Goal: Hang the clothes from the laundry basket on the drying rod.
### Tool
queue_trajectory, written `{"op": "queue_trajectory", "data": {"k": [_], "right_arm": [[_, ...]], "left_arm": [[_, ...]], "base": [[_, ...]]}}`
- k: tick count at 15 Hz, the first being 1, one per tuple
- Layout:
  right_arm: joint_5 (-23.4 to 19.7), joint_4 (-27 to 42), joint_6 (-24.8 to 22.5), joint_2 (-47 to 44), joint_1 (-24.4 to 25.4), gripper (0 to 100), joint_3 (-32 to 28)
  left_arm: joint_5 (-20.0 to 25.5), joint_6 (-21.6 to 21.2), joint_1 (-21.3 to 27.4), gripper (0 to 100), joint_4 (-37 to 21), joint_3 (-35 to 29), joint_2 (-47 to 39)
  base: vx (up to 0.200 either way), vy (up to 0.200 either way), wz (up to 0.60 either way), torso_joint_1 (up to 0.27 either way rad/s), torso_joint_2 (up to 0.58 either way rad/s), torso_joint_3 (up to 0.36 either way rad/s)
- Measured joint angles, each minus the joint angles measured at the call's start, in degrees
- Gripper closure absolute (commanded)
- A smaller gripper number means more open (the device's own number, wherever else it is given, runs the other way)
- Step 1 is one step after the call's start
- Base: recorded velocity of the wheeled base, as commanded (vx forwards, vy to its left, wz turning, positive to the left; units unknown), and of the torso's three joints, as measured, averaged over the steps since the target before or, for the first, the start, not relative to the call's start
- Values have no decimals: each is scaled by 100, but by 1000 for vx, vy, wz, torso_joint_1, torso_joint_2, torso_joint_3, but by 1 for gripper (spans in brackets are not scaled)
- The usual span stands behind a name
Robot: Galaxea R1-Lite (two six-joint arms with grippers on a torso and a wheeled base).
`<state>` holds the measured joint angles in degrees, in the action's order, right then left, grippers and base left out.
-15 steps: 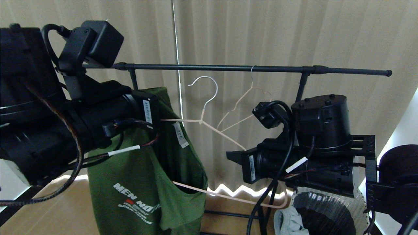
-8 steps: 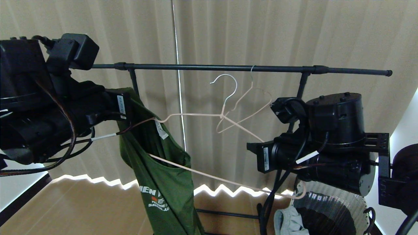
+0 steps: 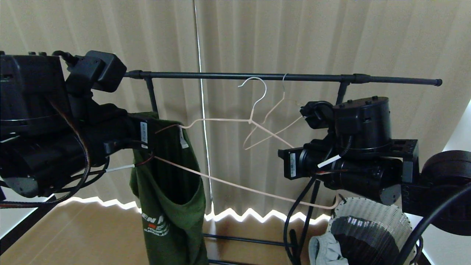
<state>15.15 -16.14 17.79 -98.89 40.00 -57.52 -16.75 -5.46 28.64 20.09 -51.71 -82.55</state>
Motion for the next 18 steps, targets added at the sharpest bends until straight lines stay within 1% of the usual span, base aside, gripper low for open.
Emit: {"op": "queue_trajectory", "data": {"k": [3,5,8,12,13,15,18], "right_arm": [[-2,-2,5,-102,171,100,-98],[-10,-9,6,-135,350,100,-141],[-10,-15,17,-199,589,100,-168],[-21,-22,38,-507,667,100,-516],[-21,-22,46,-568,711,100,-561],[-13,-22,50,-645,744,100,-599],[140,35,44,-642,680,100,-571]], "left_arm": [[4,101,243,100,44,-106,-110],[-2,279,328,100,62,-283,-278],[6,350,413,100,76,-432,-474],[11,468,672,100,262,-584,-553],[13,468,744,100,411,-617,-562],[22,495,841,100,508,-623,-564],[20,405,772,100,511,-584,-547]], "base": [[0,0,0,0,0,0],[0,0,0,0,0,0],[0,0,0,0,0,0],[0,0,0,0,0,0],[0,0,0,0,0,0],[0,0,0,0,0,0],[0,0,0,0,0,0]]}}
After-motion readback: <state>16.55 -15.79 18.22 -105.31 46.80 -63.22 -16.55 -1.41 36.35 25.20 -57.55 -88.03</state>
